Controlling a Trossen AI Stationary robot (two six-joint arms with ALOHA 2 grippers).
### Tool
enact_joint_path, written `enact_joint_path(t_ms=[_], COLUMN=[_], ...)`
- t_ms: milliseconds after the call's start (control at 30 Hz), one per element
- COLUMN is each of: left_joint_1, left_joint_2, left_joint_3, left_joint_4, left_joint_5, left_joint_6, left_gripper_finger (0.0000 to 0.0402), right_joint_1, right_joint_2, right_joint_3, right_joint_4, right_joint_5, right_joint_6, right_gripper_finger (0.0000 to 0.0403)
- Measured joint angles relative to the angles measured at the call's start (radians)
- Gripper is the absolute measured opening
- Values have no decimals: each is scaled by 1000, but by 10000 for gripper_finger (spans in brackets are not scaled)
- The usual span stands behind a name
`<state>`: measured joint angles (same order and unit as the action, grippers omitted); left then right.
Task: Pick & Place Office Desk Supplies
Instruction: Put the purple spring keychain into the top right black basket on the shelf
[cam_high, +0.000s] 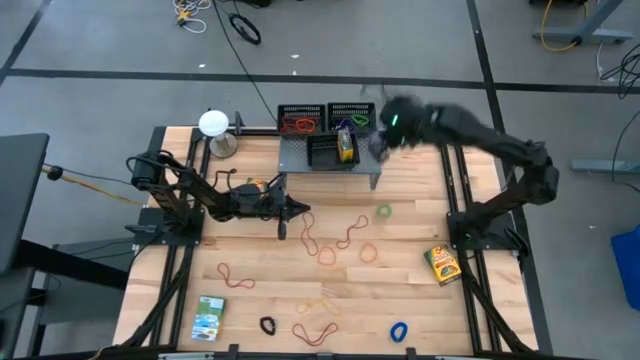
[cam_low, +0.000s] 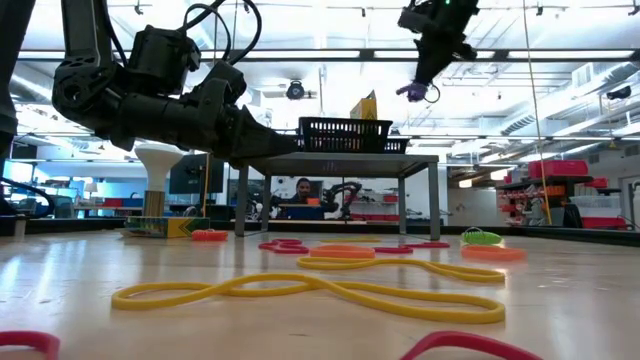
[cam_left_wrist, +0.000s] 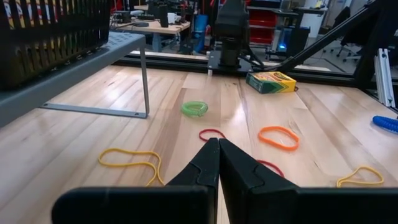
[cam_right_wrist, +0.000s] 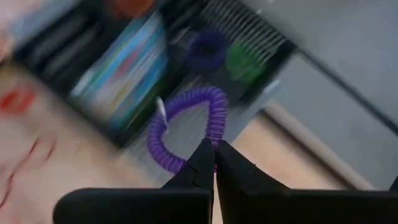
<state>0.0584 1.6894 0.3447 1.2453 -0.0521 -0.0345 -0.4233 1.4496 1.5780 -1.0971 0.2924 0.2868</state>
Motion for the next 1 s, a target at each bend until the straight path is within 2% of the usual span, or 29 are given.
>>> enact_joint_path(t_ms=[100,233,400,533,667,1000], left_joint_1=[0,0,0,0,0,0], left_joint_2=[0,0,0,0,0,0], left_joint_3=[0,0,0,0,0,0], left_joint_4=[3,2,1,1,1,9], left_joint_5=[0,0,0,0,0,0], left_joint_6=[0,0,0,0,0,0], left_gripper_finger=[12,12,12,12,12,12], right_joint_1=[-143,-236,-265,-268,-265,-277], right_joint_2=[49,186,367,450,484,531], right_joint_3=[83,197,344,413,415,410], right_joint_4=[4,5,-43,-63,-42,-3], right_joint_5=[-51,-142,-189,-192,-200,-206], right_joint_6=[-84,-165,-249,-300,-338,-380], right_gripper_finger=[4,4,4,4,11,70])
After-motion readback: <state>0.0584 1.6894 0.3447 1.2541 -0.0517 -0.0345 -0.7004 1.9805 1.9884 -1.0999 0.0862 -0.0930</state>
